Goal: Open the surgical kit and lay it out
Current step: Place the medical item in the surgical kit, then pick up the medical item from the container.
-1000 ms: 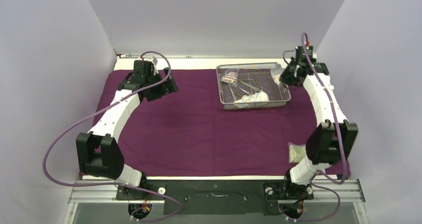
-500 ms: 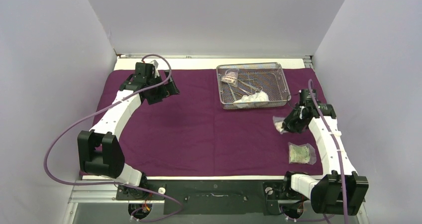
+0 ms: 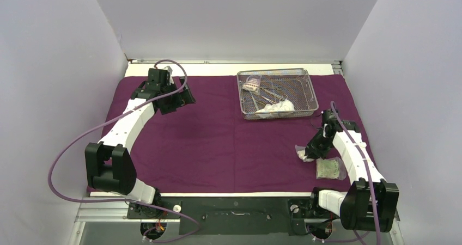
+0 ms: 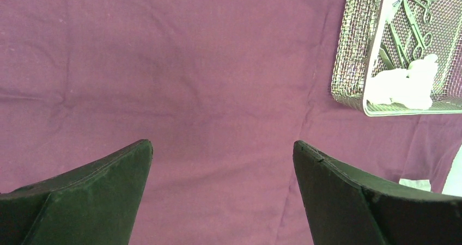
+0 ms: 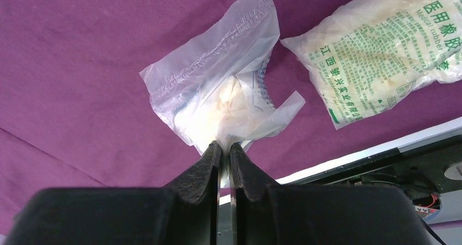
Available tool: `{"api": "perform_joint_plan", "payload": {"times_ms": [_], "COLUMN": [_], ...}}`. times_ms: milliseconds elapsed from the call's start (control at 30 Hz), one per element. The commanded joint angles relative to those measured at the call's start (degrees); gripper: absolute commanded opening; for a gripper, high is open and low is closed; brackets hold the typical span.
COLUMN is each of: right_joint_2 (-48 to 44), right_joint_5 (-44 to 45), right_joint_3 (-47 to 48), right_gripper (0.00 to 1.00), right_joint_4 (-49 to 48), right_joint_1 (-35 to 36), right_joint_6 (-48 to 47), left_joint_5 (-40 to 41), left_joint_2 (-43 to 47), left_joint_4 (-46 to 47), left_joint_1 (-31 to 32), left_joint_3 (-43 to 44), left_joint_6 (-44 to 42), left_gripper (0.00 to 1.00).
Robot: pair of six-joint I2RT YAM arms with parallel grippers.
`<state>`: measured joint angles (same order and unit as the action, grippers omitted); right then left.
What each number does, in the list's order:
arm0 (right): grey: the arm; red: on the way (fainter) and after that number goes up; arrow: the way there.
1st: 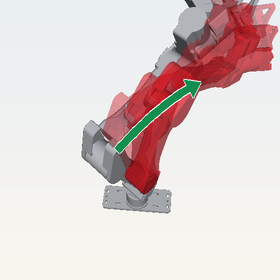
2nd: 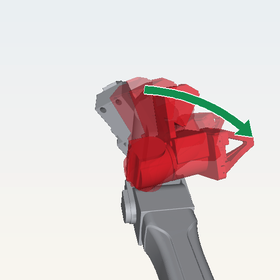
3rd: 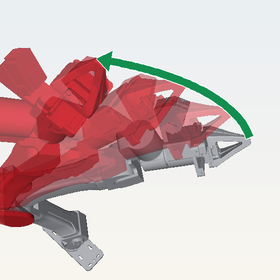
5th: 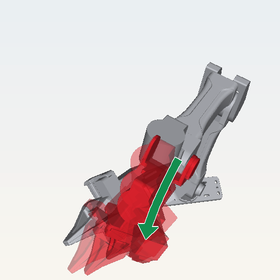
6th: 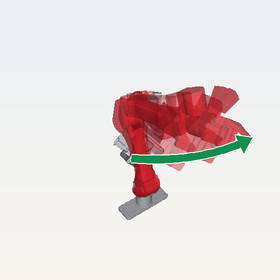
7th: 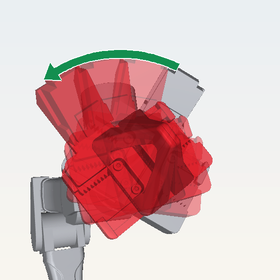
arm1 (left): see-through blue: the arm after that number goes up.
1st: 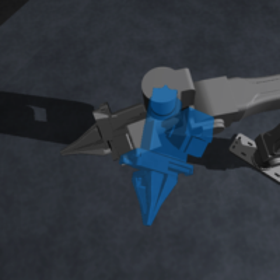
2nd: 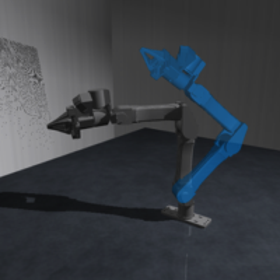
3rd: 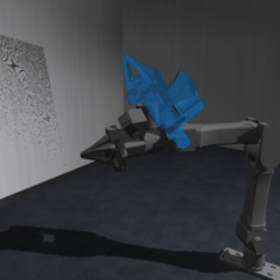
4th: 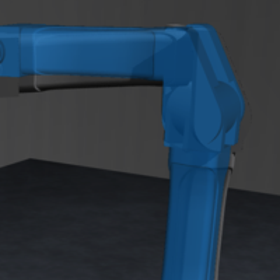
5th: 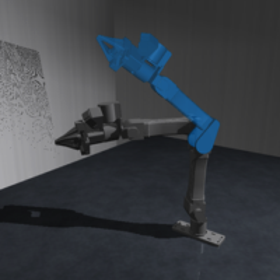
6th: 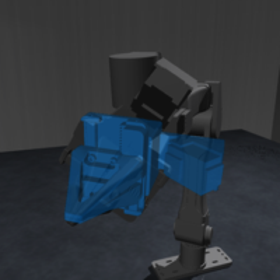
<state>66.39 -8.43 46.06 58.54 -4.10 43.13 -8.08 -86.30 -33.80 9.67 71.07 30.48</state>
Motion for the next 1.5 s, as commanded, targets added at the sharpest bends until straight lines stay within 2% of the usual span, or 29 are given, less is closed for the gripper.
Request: {"api": "perform_joint_plan", "payload": {"times_ms": [0,167,233,267,333,400,433,600,700,900,1000,1167,1300,1467], "right_joint_2": [-1.14,-2.55,-3.99,-4.67,-5.40,-5.40,-5.44,-5.57,-5.53,-2.59,2.74,11.27,20.74,34.62], "right_joint_5": [1.17,1.83,3.28,3.90,4.30,4.65,5.15,8.15,7.07,-2.83,-4.97,-4.35,-5.46,-3.63], "right_joint_3": [-1.31,-4.09,-4.23,-4.29,-4.20,-2.98,-1.95,7.18,11.61,16.50,20.69,25.71,29.02,38.18], "right_gripper": [0.05,0.05,0.10,0.19,0.43,0.56,0.58,0.61,0.60,0.56,0.61,0.85,0.87,0.84], "right_joint_4": [0.94,2.10,3.27,3.63,4.09,4.54,5.05,8.38,7.22,-8.92,-17.68,-31.70,-38.79,-43.19], "right_joint_1": [-0.32,-0.35,-0.43,-0.48,-0.73,-0.73,-0.74,-0.66,-0.65,1.12,3.00,8.36,10.51,15.11], "right_joint_6": [1.30,3.25,3.73,3.91,3.98,3.97,3.89,3.00,1.30,-4.08,-4.93,-4.57,-1.96,-4.61], "left_joint_5": [1.83,3.13,4.02,4.30,4.42,4.39,4.39,4.47,4.26,2.39,1.41,3.96,4.90,2.37], "left_joint_2": [0.04,0.01,0.13,0.18,0.15,0.00,0.04,0.08,0.03,-0.07,0.05,0.98,1.60,2.11], "left_joint_4": [-0.08,-0.43,-0.82,-0.85,-0.90,-0.88,-0.83,-1.08,-0.88,-0.15,-0.21,-0.96,-0.76,0.09], "left_joint_1": [-0.38,-0.39,-0.49,-0.56,-0.63,-0.62,-0.63,-0.77,-0.78,-0.79,-0.74,-0.84,-1.21,-1.46], "left_joint_3": [1.53,1.53,1.55,1.51,1.43,1.40,1.45,1.90,1.73,1.87,2.25,2.31,2.25,2.31], "left_joint_6": [0.47,0.72,0.73,0.77,0.89,1.00,0.99,0.92,0.91,0.27,-0.72,-2.97,-3.77,-5.28], "left_gripper": [1.00,1.00,1.00,1.00,1.00,1.00,1.00,1.00,1.00,1.00,0.98,0.96,0.96,0.96]}}
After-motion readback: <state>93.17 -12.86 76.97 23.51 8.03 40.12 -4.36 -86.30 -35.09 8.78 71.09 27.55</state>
